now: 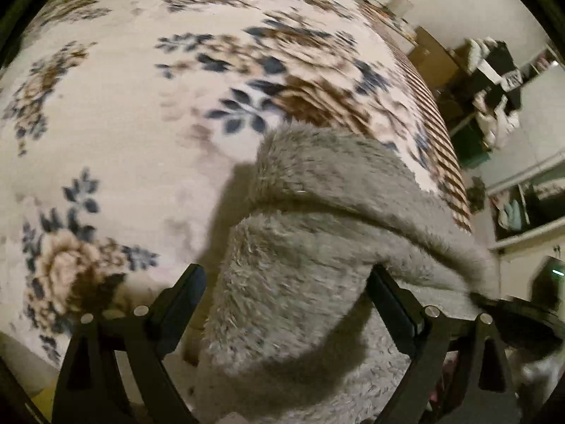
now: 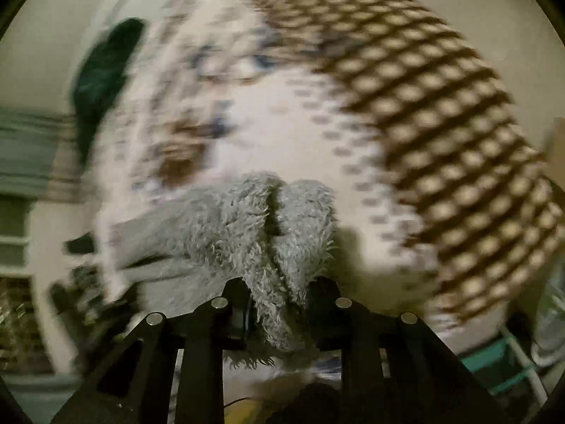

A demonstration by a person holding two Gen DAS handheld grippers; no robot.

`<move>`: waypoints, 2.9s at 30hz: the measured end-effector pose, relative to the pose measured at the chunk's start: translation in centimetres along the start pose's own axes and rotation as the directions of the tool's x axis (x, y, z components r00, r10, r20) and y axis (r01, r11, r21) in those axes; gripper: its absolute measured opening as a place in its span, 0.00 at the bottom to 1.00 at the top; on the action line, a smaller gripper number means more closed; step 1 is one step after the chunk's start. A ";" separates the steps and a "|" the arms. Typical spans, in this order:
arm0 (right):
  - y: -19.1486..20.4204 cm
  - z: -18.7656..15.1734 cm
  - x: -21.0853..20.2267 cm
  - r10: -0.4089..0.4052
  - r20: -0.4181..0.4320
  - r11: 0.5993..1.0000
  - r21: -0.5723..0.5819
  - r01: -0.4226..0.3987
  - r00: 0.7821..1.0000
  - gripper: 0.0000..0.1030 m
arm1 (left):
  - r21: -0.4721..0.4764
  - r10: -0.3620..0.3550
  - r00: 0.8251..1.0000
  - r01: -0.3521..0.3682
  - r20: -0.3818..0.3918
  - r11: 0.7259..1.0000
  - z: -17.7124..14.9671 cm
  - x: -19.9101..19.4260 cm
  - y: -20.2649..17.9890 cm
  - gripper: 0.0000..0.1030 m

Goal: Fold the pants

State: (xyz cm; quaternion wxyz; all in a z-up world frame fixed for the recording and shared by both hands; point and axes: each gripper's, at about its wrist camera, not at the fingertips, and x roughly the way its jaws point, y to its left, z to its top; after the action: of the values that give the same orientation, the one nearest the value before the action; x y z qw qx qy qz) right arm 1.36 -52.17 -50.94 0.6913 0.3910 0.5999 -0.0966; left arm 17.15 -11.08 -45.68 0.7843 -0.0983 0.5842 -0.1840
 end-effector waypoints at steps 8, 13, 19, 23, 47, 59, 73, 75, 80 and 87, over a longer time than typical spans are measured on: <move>6.7 0.5 -1.7 -0.157 -0.033 0.947 -0.287 0.141 0.987 0.77 | -0.015 -0.013 0.998 0.014 0.067 1.000 -2.1 -3.8 0.8 0.91; 19.7 -1.1 -1.3 -0.162 -0.038 0.772 -0.627 0.102 0.986 0.78 | -0.047 -0.009 0.997 0.013 0.080 0.999 -2.4 -2.7 3.7 0.91; 34.3 -5.3 9.0 -0.318 -0.063 0.407 -0.910 0.077 0.946 0.78 | 0.022 -0.083 0.993 0.081 0.087 0.996 -2.7 -1.2 4.4 0.90; 37.1 -6.6 14.6 -0.479 -0.042 0.261 -0.960 0.097 0.877 0.40 | 0.010 -0.146 0.987 0.146 0.067 0.989 -3.4 -0.3 5.3 0.90; 41.8 0.6 16.9 -0.442 -0.214 0.444 -0.896 0.005 0.871 0.84 | 0.012 -0.257 0.966 0.257 -0.022 0.966 -4.3 0.6 6.0 0.89; 40.9 6.7 22.8 -0.640 -0.039 0.413 -0.860 0.301 0.767 0.00 | 0.011 -0.255 0.966 0.256 -0.039 0.967 -4.8 2.3 4.2 0.89; 33.3 6.3 7.7 -0.394 -0.178 0.678 -0.719 0.154 0.902 0.61 | -0.104 -0.285 0.949 0.300 0.137 0.948 4.0 -4.5 6.1 0.89; 28.5 7.6 6.5 -0.360 -0.161 0.764 -0.616 0.191 0.919 0.61 | -0.084 -0.282 0.952 0.293 0.122 0.952 5.4 -3.8 5.8 0.89; 15.4 7.4 2.3 -0.232 -0.163 0.939 -0.296 0.177 0.959 0.69 | -0.032 -0.278 0.961 0.278 -0.004 0.960 9.2 1.5 3.5 0.89; 0.0 -0.2 2.5 0.056 -0.183 0.984 0.177 -0.023 0.982 0.76 | -0.038 -0.160 0.968 0.156 -0.194 0.987 9.9 9.0 4.0 0.90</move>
State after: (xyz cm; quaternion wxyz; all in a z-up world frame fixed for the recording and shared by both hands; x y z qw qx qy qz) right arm 1.87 -51.19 -53.21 0.5968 0.4694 0.6434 -0.0977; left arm 29.55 -11.71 -52.13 0.7044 -0.1345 0.6513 -0.2482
